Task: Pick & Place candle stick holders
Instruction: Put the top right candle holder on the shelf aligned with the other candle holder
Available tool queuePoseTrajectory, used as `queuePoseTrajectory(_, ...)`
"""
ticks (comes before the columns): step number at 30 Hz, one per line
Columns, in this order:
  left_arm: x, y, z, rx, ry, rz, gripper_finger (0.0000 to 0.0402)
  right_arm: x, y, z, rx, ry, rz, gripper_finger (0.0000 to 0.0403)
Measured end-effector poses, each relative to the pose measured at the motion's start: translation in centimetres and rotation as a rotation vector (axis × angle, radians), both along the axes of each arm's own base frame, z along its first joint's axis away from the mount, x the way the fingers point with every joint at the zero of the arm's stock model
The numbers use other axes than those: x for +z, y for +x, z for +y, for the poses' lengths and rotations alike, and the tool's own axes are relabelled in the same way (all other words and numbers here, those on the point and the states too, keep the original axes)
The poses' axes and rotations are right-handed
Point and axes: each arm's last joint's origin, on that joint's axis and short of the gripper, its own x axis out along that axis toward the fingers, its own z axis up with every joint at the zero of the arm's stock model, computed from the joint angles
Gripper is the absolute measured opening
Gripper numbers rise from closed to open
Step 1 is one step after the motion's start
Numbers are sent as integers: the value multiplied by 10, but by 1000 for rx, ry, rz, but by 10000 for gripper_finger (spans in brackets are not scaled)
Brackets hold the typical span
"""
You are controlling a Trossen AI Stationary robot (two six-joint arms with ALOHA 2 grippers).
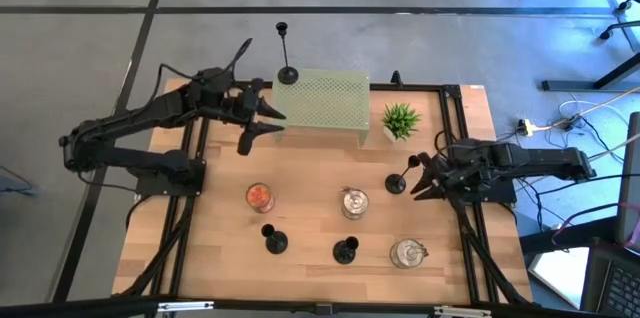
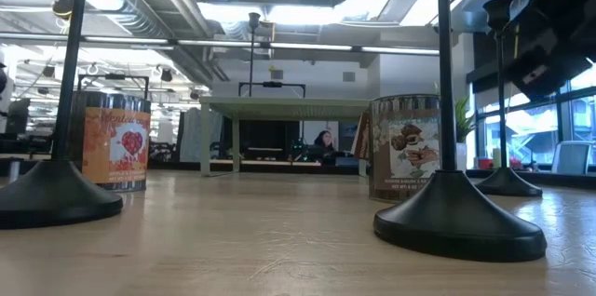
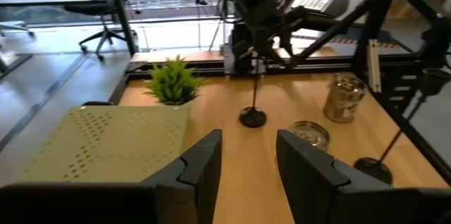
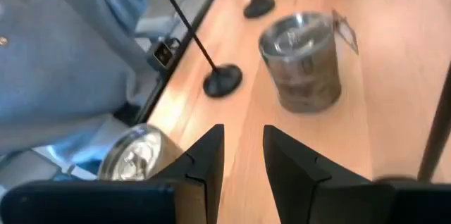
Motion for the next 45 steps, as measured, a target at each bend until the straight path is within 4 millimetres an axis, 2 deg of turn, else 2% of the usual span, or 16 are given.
queuePoseTrajectory(3,0,1,-4,-22,5,0,132,-3,0,-2,-77,-39,24,104)
queuePoseTrajectory(9,0,3,-10,-53,16,-1,132,-8,0,-9,-342,-74,103,104)
queuePoseTrajectory(17,0,5,-16,-84,18,0,132,-5,-5,-10,-394,-51,163,104)
queuePoseTrajectory(22,-1,5,-19,-112,52,5,132,0,-3,-14,-479,-123,118,104)
queuePoseTrajectory(31,-2,6,-24,-136,53,14,132,0,4,-12,-418,-162,109,104)
queuePoseTrajectory(38,-2,7,-26,-146,53,13,132,7,16,-12,-391,-206,11,102)
queuePoseTrajectory(45,-5,6,-25,-102,57,53,132,2,19,-12,-384,-215,68,56)
